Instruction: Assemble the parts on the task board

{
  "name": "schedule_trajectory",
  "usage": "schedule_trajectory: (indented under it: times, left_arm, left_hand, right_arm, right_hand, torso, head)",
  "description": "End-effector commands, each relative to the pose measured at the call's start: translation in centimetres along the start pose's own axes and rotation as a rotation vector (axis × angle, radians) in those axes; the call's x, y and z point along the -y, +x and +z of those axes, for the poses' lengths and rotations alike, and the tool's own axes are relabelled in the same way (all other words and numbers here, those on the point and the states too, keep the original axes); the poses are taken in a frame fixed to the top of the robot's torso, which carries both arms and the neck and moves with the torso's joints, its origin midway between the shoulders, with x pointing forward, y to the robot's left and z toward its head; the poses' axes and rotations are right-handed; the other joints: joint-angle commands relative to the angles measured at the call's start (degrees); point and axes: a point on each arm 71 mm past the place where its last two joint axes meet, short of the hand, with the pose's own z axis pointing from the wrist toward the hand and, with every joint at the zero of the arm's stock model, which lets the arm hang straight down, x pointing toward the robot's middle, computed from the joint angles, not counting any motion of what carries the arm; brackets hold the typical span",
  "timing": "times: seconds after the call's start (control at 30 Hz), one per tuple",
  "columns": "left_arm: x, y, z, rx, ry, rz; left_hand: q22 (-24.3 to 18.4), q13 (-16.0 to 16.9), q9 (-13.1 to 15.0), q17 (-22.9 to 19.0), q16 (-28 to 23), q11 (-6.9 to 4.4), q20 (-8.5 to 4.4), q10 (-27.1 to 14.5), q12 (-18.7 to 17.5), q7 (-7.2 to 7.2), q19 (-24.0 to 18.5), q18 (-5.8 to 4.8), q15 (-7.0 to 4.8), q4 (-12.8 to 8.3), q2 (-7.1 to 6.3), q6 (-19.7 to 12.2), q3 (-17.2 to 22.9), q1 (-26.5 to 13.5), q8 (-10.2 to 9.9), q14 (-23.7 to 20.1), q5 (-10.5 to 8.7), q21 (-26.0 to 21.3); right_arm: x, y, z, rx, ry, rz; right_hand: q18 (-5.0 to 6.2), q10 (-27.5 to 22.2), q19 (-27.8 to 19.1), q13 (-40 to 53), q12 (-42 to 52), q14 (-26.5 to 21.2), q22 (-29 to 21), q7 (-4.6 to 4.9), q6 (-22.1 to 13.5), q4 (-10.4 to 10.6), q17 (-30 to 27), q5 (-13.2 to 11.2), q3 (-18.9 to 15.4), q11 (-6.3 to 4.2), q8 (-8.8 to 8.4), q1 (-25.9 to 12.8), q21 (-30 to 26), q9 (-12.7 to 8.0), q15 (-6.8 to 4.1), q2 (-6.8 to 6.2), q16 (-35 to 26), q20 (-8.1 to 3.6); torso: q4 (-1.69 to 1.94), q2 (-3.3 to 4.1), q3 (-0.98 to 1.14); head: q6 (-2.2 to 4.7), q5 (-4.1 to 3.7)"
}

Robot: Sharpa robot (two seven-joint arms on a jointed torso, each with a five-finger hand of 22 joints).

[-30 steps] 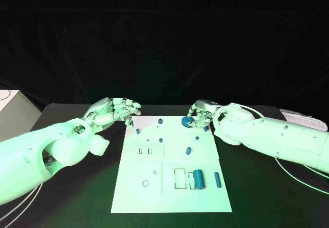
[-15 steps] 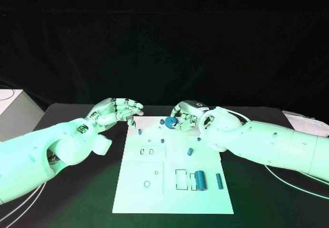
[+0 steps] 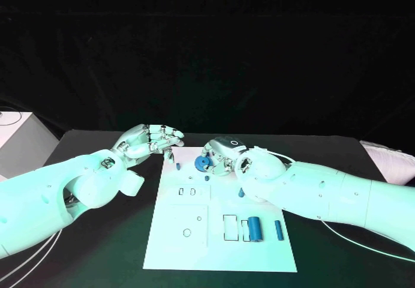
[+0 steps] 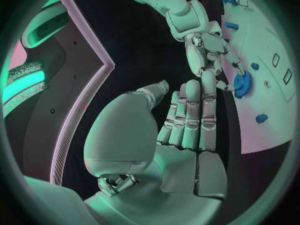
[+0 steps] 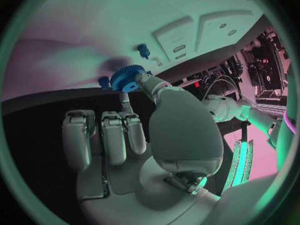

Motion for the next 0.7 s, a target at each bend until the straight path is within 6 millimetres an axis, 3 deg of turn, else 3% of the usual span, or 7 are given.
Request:
schedule_trajectory:
  times: [0.03,0.2,0.7]
  left_arm:
    - [0.09,0.22,0.03,-0.019,0.006,-0.004]
    - [0.11,0.17,-0.03,-0.017,0.005,-0.003]
    - [0.13,0.10,-0.14,-0.017,0.002,-0.002]
  left_hand:
    - [0.05,-0.08,0.05,0.08,-0.09,-0.19,-0.16,-0.34,-0.20,0.75,-0.37,0.83,-0.04,0.04,0.10,-0.31,0.31,-0.33,-0.28,0.12,0.21,0.29]
    - [0.05,-0.08,0.05,0.08,-0.09,-0.19,-0.16,-0.34,-0.20,0.75,-0.37,0.83,-0.04,0.04,0.10,-0.31,0.31,-0.33,-0.28,0.12,0.21,0.29]
    - [0.05,-0.08,0.05,0.08,-0.09,-0.19,-0.16,-0.34,-0.20,0.75,-0.37,0.83,-0.04,0.04,0.10,-0.31,0.31,-0.33,-0.28,0.12,0.21,0.29]
  right_arm:
    - [-0.14,0.02,0.14,0.033,-0.011,-0.060]
    - [-0.17,0.12,0.31,0.045,-0.009,-0.077]
    - [-0.25,0.02,0.37,0.068,-0.006,-0.098]
  right_hand:
    - [-0.54,5.66,3.95,14.73,-0.10,5.09,10.49,-0.81,0.93,-0.27,11.78,0.04,0.21,-0.37,0.68,0.22,0.21,0.15,-0.45,-0.50,0.00,-0.41]
    - [-0.55,5.68,3.98,14.74,-0.09,5.10,10.56,-0.82,0.93,-0.39,11.81,-0.03,0.37,-0.38,0.67,0.29,0.26,0.14,-0.44,-0.53,0.01,-0.42]
    - [-0.58,5.70,4.03,14.77,-0.07,5.08,10.68,-0.81,0.95,-0.51,11.75,-0.11,0.52,-0.38,0.67,0.33,0.35,0.13,-0.44,-0.58,-0.02,-0.42]
  torso:
    - [0.36,0.31,-0.04]
    - [0.51,0.47,-0.05]
    - [0.41,0.30,-0.04]
  head:
    - [-0.12,0.01]
    - [-0.15,-0.05]
    - [-0.62,0.31]
